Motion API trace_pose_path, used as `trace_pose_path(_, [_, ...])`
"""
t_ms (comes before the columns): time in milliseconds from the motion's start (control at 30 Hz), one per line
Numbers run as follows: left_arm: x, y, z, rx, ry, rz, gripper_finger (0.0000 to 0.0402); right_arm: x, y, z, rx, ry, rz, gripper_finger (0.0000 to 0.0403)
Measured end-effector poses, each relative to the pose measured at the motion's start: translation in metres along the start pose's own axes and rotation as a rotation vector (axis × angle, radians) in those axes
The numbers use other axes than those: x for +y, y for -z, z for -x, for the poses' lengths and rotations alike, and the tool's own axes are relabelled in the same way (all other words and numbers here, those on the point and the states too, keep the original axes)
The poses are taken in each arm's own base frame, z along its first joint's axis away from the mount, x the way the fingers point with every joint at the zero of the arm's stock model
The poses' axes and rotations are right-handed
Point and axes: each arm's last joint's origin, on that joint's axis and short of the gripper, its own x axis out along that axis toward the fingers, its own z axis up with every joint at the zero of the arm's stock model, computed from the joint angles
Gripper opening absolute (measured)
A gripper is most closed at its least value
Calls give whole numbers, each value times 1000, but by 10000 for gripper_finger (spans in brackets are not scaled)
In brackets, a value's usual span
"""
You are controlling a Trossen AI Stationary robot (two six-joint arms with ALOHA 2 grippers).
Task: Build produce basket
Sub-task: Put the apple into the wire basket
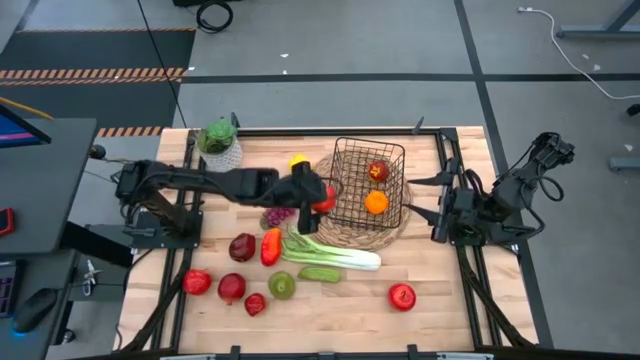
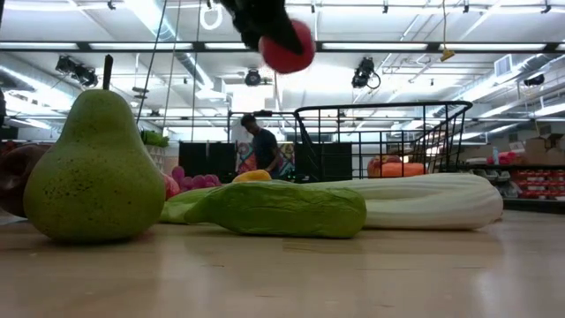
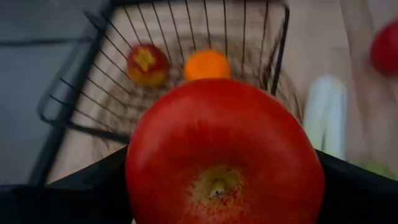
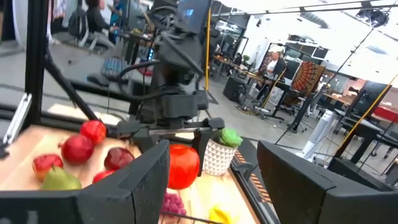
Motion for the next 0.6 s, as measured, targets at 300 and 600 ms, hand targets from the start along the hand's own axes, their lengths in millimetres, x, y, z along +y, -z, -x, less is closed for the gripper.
trace_pose_path(300, [-63,-8,24,-141,-41,-45,348,3,-11,7,-79,-42,-110,247])
trace_pose_path(600, [-127,-5,17,-267,-59,-75,348,8,-23,18,-182,-152,-185,247])
